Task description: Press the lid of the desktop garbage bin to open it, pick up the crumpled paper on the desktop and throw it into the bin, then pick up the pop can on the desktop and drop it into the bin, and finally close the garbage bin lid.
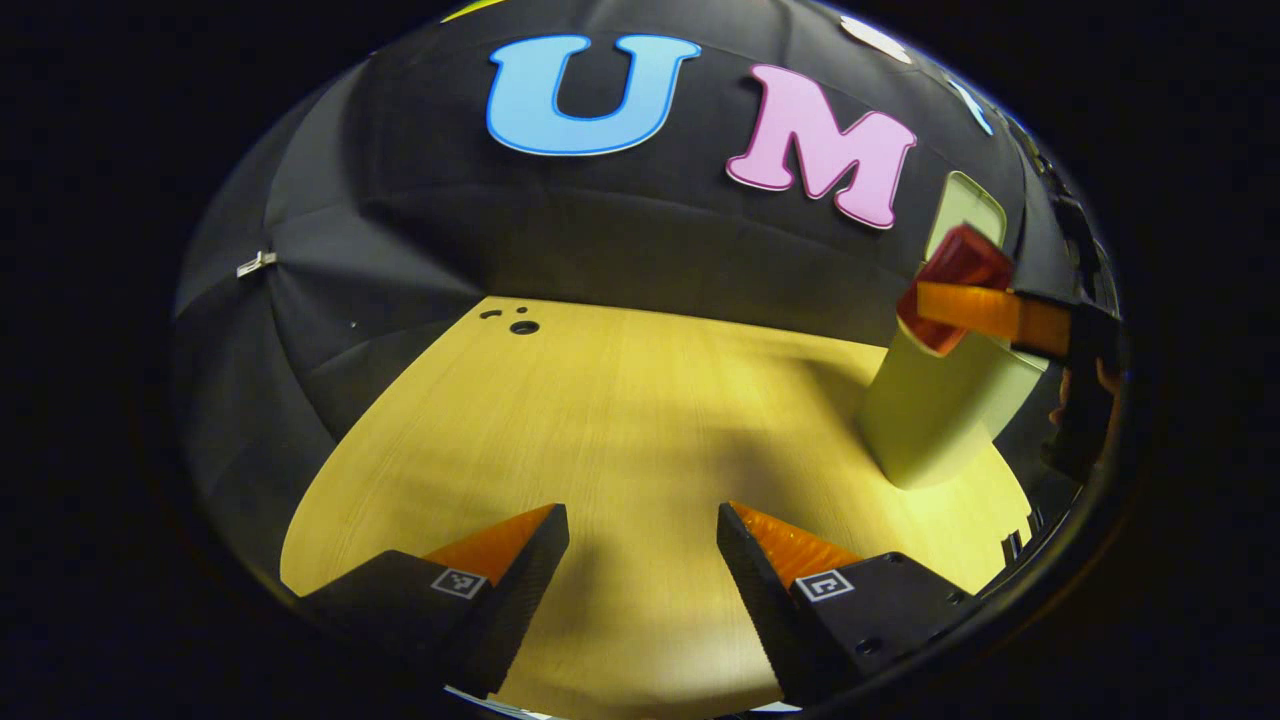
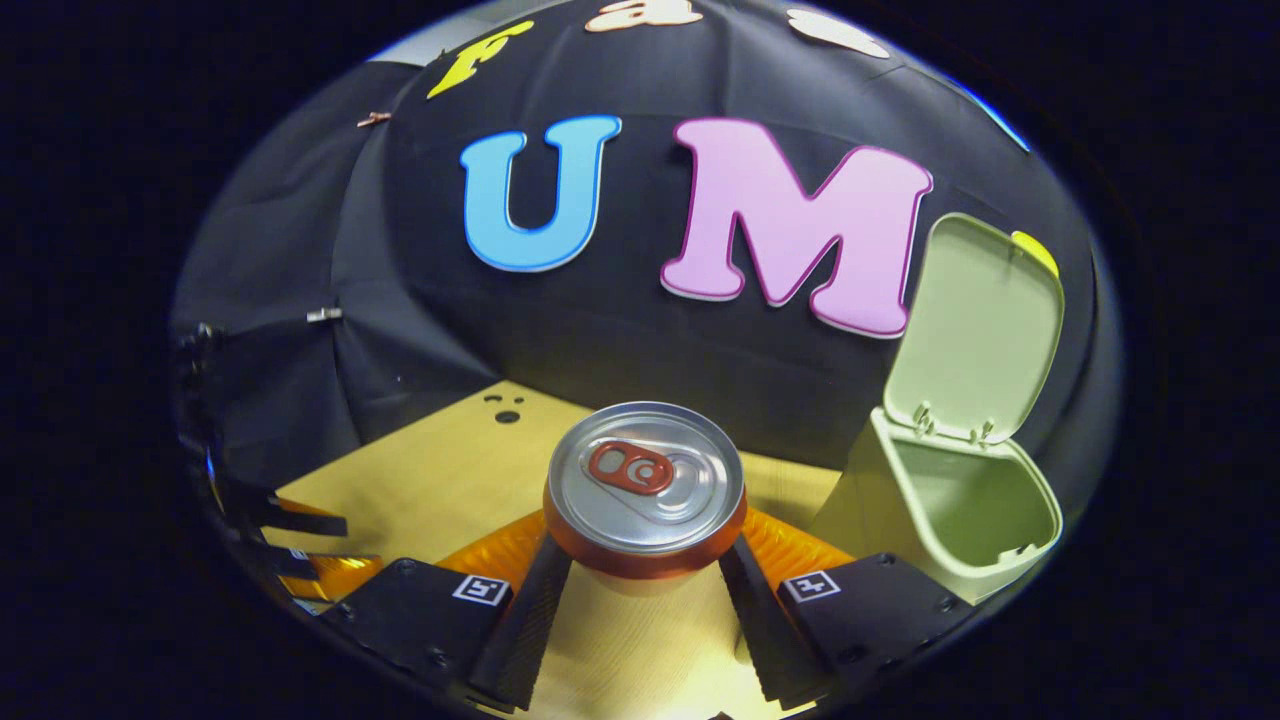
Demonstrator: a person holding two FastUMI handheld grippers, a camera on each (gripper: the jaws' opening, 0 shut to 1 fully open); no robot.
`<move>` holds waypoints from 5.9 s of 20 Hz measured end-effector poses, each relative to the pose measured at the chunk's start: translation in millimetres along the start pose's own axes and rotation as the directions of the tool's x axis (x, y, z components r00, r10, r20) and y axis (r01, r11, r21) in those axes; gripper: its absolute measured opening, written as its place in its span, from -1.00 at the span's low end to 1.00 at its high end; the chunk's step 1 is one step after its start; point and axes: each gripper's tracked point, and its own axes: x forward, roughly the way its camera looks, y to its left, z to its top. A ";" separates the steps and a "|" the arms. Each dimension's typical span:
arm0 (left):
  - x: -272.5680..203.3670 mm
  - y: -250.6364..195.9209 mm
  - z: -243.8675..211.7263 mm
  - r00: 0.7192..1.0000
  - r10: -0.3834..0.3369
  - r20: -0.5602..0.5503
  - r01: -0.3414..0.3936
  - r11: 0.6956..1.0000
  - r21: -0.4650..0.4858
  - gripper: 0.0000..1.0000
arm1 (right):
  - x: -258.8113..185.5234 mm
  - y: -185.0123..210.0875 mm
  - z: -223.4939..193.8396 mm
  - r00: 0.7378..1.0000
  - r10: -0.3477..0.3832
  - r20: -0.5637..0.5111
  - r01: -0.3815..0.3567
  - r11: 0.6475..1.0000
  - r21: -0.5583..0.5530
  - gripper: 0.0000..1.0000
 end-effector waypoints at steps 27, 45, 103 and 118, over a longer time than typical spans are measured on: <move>-41.7 -91.0 -4.4 0.966 0.259 0.021 -0.254 0.957 -0.137 0.92 | -27.7 -214.5 17.5 0.995 -0.085 0.060 0.080 0.994 0.073 0.67; -61.9 -76.6 -14.0 0.984 0.178 0.021 -0.174 0.976 -0.128 0.92 | -67.1 -223.0 85.4 0.959 -0.232 0.160 0.227 0.973 0.052 0.96; -83.5 -102.2 -43.3 0.996 0.067 -0.065 -0.072 0.994 -0.080 0.92 | -54.0 -223.6 -2.3 0.954 -0.172 -0.245 0.222 0.956 0.192 0.94; -83.4 -102.6 -36.2 0.992 0.116 -0.056 -0.120 0.991 -0.060 0.92 | -58.1 -217.6 -17.7 0.966 -0.185 -0.180 0.220 0.955 0.200 0.96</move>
